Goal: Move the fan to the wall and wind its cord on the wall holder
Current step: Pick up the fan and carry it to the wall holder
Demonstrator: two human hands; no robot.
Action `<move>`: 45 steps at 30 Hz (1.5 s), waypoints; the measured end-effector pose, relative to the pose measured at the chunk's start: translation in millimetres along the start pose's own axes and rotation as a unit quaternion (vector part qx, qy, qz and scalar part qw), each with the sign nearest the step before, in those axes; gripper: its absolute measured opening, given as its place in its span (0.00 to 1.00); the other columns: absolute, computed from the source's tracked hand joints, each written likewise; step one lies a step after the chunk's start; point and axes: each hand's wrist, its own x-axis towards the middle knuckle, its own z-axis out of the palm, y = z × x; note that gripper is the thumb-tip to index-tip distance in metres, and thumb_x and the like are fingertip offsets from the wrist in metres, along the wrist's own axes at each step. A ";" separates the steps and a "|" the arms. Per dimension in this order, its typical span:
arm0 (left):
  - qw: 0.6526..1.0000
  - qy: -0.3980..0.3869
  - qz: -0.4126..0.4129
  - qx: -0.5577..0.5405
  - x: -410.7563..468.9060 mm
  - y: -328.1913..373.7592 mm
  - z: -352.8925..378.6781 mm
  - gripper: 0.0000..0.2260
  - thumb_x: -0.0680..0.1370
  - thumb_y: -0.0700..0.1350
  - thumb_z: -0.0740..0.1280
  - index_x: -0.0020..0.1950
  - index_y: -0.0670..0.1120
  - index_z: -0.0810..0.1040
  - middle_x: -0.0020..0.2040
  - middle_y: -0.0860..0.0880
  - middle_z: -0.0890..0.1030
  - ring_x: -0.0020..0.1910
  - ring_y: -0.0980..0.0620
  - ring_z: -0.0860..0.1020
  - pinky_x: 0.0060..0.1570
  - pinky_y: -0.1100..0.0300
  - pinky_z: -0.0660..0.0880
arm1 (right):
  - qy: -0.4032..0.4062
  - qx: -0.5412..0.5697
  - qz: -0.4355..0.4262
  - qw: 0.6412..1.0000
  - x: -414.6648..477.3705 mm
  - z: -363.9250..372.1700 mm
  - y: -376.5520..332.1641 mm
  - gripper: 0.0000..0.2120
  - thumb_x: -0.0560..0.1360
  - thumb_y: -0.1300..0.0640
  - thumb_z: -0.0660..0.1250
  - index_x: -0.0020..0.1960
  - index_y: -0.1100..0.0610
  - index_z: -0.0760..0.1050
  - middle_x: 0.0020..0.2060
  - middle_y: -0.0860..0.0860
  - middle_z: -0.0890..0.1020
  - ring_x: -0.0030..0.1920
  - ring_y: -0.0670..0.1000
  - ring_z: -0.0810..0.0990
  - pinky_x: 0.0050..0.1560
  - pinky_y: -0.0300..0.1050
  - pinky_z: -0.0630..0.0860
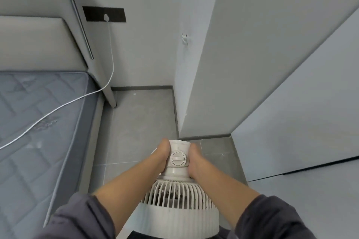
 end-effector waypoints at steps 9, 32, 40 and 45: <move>0.999 -0.012 0.019 0.023 61.8 111.1 -78.3 0.24 0.79 0.60 0.50 0.46 0.44 0.78 0.41 0.42 0.81 0.38 0.45 0.78 0.48 0.55 0.74 | -0.022 0.045 0.022 0.999 7.0 117.4 -74.9 0.21 0.78 0.46 0.52 0.39 0.57 0.77 0.35 0.56 0.81 0.35 0.56 0.79 0.40 0.47 0.77; 1.000 -0.008 -0.005 -0.011 229.9 394.5 -95.2 0.29 0.76 0.61 0.51 0.59 0.43 0.80 0.55 0.39 0.82 0.55 0.40 0.80 0.60 0.50 0.75 | 0.013 0.050 0.024 0.998 155.4 297.6 -323.4 0.26 0.74 0.40 0.56 0.54 0.58 0.80 0.50 0.58 0.84 0.47 0.59 0.82 0.52 0.51 0.78; 0.998 -0.034 -0.023 0.049 320.0 463.2 -101.4 0.29 0.71 0.63 0.54 0.55 0.43 0.81 0.52 0.40 0.83 0.53 0.40 0.81 0.62 0.48 0.74 | 0.057 0.106 0.053 0.991 209.0 356.4 -378.9 0.26 0.73 0.38 0.55 0.56 0.56 0.79 0.49 0.57 0.84 0.48 0.59 0.82 0.47 0.48 0.78; 0.993 -0.059 -0.015 0.104 335.1 515.5 -109.9 0.25 0.78 0.58 0.52 0.57 0.41 0.79 0.55 0.39 0.81 0.57 0.40 0.79 0.63 0.47 0.73 | 0.072 0.129 0.062 0.987 249.2 387.1 -403.0 0.28 0.72 0.38 0.56 0.59 0.57 0.79 0.51 0.58 0.83 0.49 0.59 0.82 0.49 0.48 0.78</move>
